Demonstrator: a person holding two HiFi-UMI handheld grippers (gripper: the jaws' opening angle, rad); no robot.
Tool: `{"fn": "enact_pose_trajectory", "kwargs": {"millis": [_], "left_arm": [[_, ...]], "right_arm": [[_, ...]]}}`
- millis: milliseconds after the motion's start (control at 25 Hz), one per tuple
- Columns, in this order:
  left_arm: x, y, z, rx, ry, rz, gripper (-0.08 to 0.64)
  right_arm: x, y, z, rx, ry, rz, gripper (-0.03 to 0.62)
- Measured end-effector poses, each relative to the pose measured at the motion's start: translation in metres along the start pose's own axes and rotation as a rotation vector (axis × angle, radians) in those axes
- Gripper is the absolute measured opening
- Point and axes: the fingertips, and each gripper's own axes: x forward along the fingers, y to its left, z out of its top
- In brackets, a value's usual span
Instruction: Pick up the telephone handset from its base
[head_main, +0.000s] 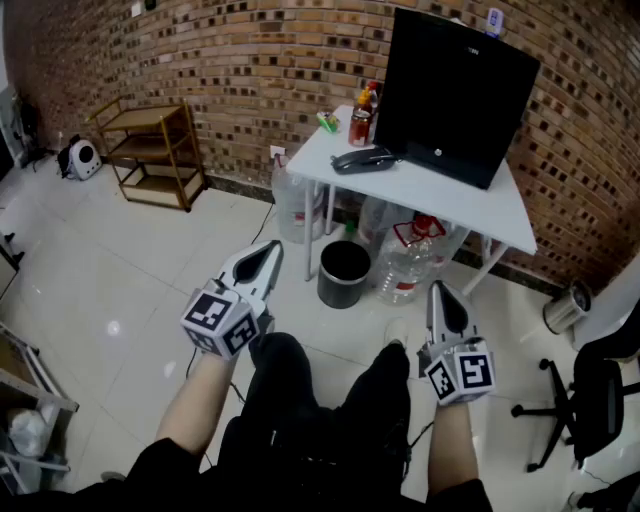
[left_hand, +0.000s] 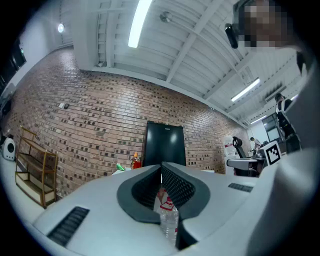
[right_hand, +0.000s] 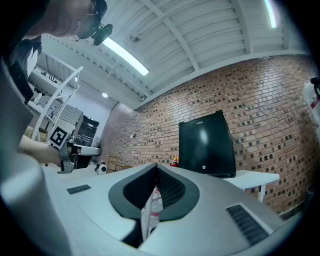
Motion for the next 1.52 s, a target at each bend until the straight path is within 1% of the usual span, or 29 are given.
{"fn": "enact_pose_trajectory", "kwargs": {"millis": [120,200,280,400,520,640,720,880,920,1040,1160,1280,1400,1520], "left_arm": [[0.002,0.001,0.028,-0.004,-0.026,-0.005,0.002],[0.006,0.001,0.043,0.013,-0.038,-0.017,0.002],[0.01,0.001,0.053,0.036,-0.038,-0.023,0.002],[0.016,-0.003,0.059,0.035,-0.047,-0.05,0.002],[0.028,-0.006,0.052,0.039,-0.057,-0.092,0.002],[0.047,0.0,0.032,0.047,-0.022,-0.091,0.002],[0.058,0.001,0.024,0.041,-0.011,-0.107,0.002],[0.088,-0.001,0.025,0.012,-0.047,-0.182,0.002],[0.097,0.001,0.026,0.012,-0.054,-0.19,0.002],[0.126,0.016,0.02,0.019,-0.043,-0.167,0.002],[0.151,0.025,0.009,0.015,-0.027,-0.144,0.002],[0.169,0.028,-0.001,0.041,-0.001,-0.142,0.002],[0.188,0.035,-0.005,0.065,0.025,-0.14,0.002],[0.208,0.043,-0.004,0.07,0.029,-0.147,0.002]], "right_arm": [[0.005,-0.006,0.017,0.031,0.011,0.007,0.009],[0.011,-0.005,0.027,0.045,0.048,0.043,0.009],[0.018,-0.004,0.037,0.054,0.08,0.082,0.009],[0.022,-0.005,0.047,0.081,0.069,0.097,0.009],[0.032,-0.011,0.042,0.064,0.064,0.091,0.009],[0.047,-0.013,0.021,0.033,0.097,0.109,0.009],[0.056,-0.014,0.011,0.028,0.119,0.114,0.009],[0.075,-0.022,0.009,0.031,0.119,0.129,0.009],[0.081,-0.025,0.009,0.028,0.114,0.127,0.009],[0.101,-0.04,-0.001,0.009,0.119,0.092,0.009],[0.118,-0.058,-0.016,0.019,0.128,0.052,0.009],[0.131,-0.071,-0.023,0.015,0.132,0.028,0.009],[0.141,-0.081,-0.018,-0.001,0.135,0.009,0.009],[0.153,-0.091,-0.01,-0.017,0.106,0.007,0.009]]}}
